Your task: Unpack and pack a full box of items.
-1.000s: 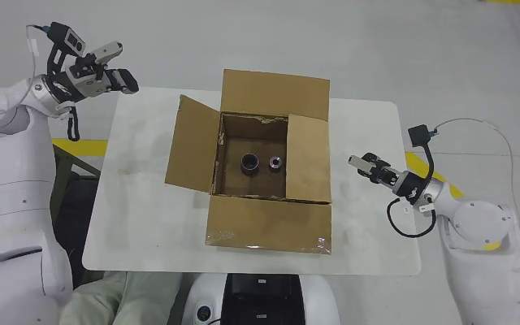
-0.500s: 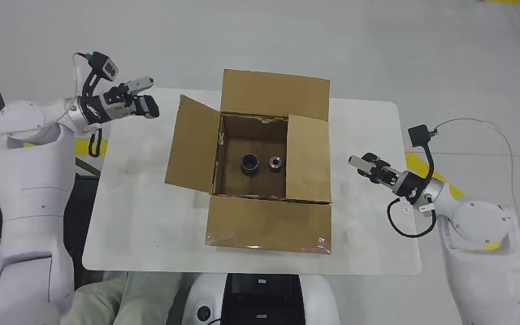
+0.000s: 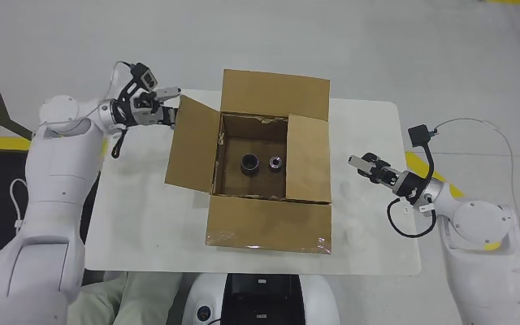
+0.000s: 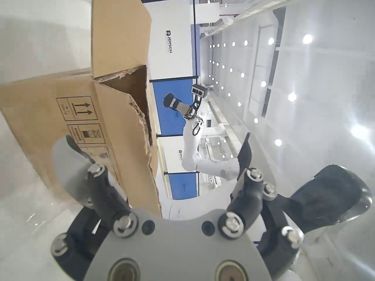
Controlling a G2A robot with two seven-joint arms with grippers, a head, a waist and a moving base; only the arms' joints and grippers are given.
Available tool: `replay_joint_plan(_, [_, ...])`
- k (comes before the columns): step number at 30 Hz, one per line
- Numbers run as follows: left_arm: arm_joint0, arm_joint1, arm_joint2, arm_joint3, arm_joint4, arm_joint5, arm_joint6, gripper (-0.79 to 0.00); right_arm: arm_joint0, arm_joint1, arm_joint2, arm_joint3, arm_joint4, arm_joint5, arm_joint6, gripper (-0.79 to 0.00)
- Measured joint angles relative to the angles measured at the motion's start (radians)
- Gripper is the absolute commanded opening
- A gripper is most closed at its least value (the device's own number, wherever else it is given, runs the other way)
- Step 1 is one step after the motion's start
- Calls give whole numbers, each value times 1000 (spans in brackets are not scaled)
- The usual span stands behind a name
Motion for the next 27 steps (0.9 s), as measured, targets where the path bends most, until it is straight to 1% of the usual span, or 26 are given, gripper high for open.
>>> replay_joint_plan(5, [-33,-16,44,20,-45,12,-19,0,0,0,0,0,0,0,0,0])
replay_joint_plan(10, [-57,-27,70,23,-88,27,-43,0,0,0,0,0,0,0,0,0])
replay_joint_plan(20, [-74,-49,148,-70,-145,10,-44,0,0,0,0,0,0,0,0,0])
replay_joint_plan(27, [-86,-69,215,-81,-140,21,-37,0,0,0,0,0,0,0,0,0])
